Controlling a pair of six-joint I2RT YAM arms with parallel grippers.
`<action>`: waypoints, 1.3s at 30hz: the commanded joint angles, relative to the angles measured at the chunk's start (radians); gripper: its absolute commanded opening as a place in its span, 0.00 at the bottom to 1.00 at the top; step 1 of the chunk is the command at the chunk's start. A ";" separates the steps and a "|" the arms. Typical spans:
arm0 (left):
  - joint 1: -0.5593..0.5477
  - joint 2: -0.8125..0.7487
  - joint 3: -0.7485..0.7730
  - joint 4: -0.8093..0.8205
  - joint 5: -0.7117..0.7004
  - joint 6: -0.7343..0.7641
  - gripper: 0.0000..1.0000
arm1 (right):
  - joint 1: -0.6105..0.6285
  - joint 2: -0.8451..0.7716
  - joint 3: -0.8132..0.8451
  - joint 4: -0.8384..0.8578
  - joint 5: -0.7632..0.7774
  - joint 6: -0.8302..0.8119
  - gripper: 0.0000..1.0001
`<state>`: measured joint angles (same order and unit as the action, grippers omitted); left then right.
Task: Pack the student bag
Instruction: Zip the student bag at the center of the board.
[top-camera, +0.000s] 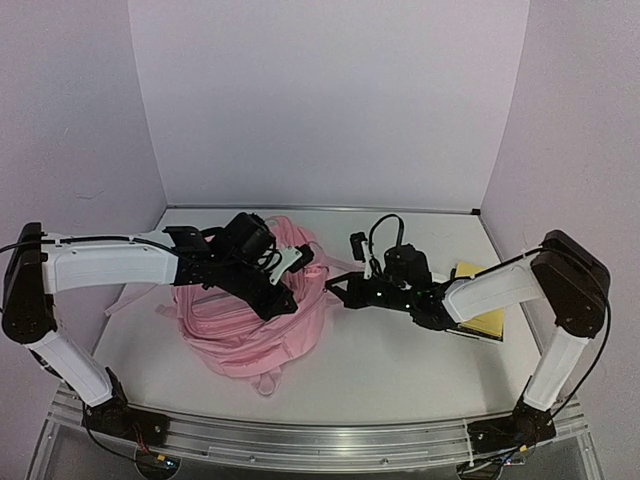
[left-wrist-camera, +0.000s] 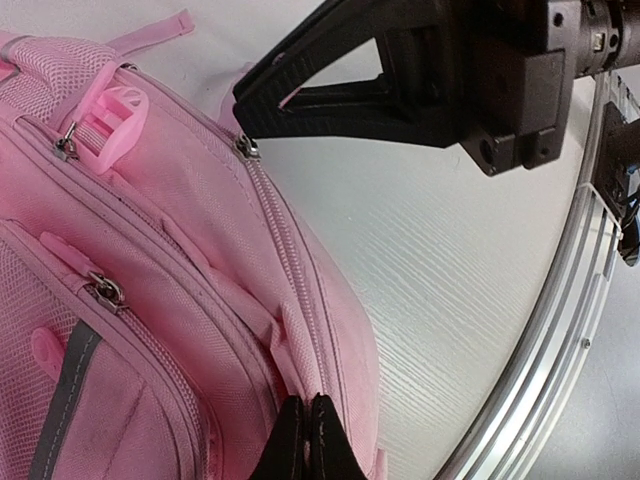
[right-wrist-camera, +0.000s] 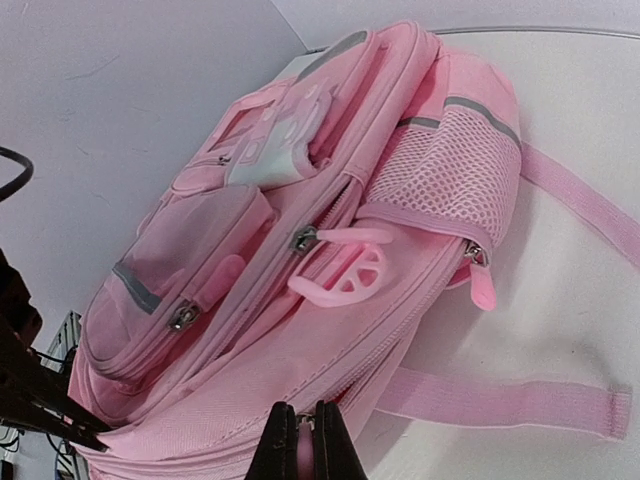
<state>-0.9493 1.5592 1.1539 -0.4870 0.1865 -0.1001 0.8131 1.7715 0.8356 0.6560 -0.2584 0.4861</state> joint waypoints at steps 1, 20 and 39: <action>-0.002 -0.070 -0.020 -0.113 0.034 0.020 0.00 | -0.036 0.038 0.084 0.133 0.106 -0.017 0.00; 0.000 -0.156 -0.014 -0.204 0.060 -0.001 0.00 | -0.047 0.215 0.162 0.272 0.366 0.025 0.00; 0.000 -0.074 -0.024 0.064 0.024 -0.133 0.22 | -0.060 -0.005 0.083 0.108 0.157 -0.002 0.54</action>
<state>-0.9436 1.4621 1.1256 -0.5710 0.1787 -0.1683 0.7809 1.9332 0.9541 0.7710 -0.0920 0.4973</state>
